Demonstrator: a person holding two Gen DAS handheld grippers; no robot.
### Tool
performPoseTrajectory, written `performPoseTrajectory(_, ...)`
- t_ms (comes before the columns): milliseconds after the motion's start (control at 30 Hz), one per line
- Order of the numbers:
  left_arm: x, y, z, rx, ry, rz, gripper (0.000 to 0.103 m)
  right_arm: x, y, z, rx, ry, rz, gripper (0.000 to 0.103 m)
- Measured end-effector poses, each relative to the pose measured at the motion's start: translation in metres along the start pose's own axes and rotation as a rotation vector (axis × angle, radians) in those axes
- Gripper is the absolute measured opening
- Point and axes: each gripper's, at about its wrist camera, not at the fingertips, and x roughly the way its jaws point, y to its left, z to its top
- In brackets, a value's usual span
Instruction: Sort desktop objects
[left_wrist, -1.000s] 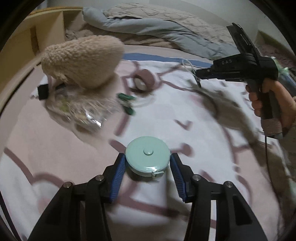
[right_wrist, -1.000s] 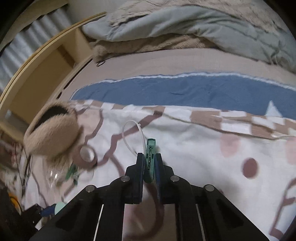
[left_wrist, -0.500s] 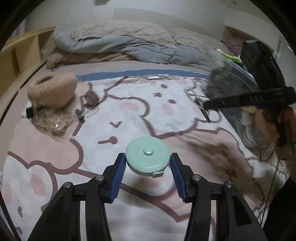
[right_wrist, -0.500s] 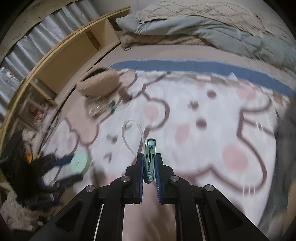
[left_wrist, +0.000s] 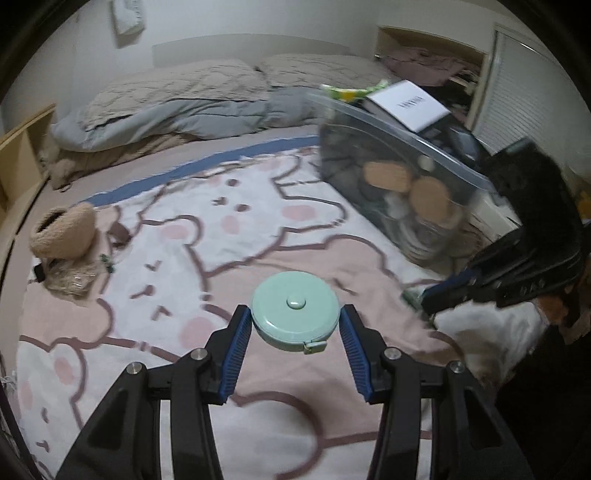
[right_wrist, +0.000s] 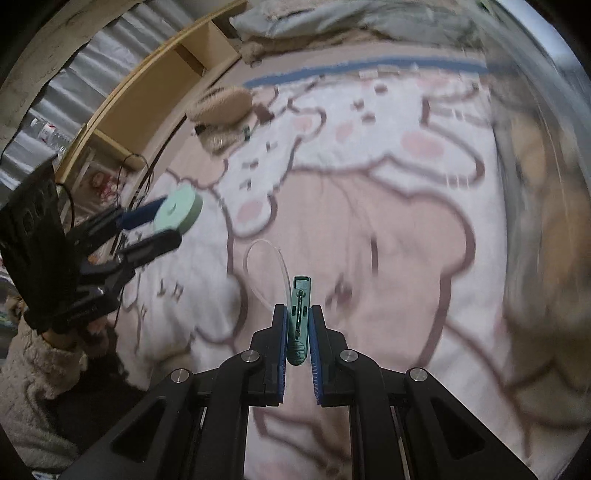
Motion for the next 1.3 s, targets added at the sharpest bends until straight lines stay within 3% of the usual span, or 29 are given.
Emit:
performPoseTrajectory(133, 0.008, -0.026, -0.01, 0.026, 0.017, -0.037, 0.049, 0.014, -0.02, -0.026, 0.091, 0.053, 0.078, 0.012)
performPoseTrajectory(233, 0.021, -0.041, -0.019, 0.039, 0.049, -0.07, 0.049, 0.028, -0.037, -0.038, 0.132, 0.091, 0.087, 0.012)
performPoseTrajectory(533, 0.065, -0.058, -0.049, 0.047, 0.15, -0.127, 0.049, 0.049, -0.076, -0.053, 0.195, 0.123, 0.008, 0.012)
performPoseTrajectory(733, 0.086, -0.058, -0.063, 0.058, 0.19, -0.107, 0.049, 0.036, -0.062, -0.048, 0.077, 0.096, -0.102, 0.014)
performPoseTrajectory(767, 0.091, -0.057, -0.065, 0.057, 0.201, -0.099, 0.049, 0.034, -0.061, -0.047, 0.062, 0.093, -0.117, 0.019)
performPoseTrajectory(833, 0.097, -0.055, -0.071, 0.054, 0.216, -0.091, 0.049, 0.03, -0.063, -0.048, 0.045, 0.086, -0.136, 0.057)
performPoseTrajectory(867, 0.099, -0.054, -0.072, 0.056, 0.218, -0.09, 0.05, 0.027, -0.063, -0.048, 0.036, 0.076, -0.149, 0.082)
performPoseTrajectory(967, 0.101, -0.056, -0.075, 0.072, 0.21, -0.085, 0.05, 0.018, -0.056, -0.046, -0.029, 0.048, -0.216, 0.083)
performPoseTrajectory(1100, 0.102, -0.054, -0.079, 0.069, 0.208, -0.088, 0.051, 0.014, -0.031, -0.052, -0.236, 0.026, -0.335, 0.083)
performPoseTrajectory(1167, 0.103, -0.052, -0.081, 0.061, 0.207, -0.096, 0.063, 0.02, -0.022, -0.058, -0.286, 0.046, -0.368, 0.083)
performPoseTrajectory(1233, 0.104, -0.052, -0.083, 0.06, 0.205, -0.104, 0.07, 0.026, -0.018, -0.063, -0.295, 0.069, -0.333, 0.082)
performPoseTrajectory(1267, 0.104, -0.054, -0.083, 0.066, 0.202, -0.101, 0.071, 0.029, -0.018, -0.064, -0.285, 0.079, -0.31, 0.076)
performPoseTrajectory(1300, 0.104, -0.056, -0.084, 0.076, 0.2, -0.097, 0.072, 0.031, -0.018, -0.064, -0.263, 0.084, -0.288, 0.063)
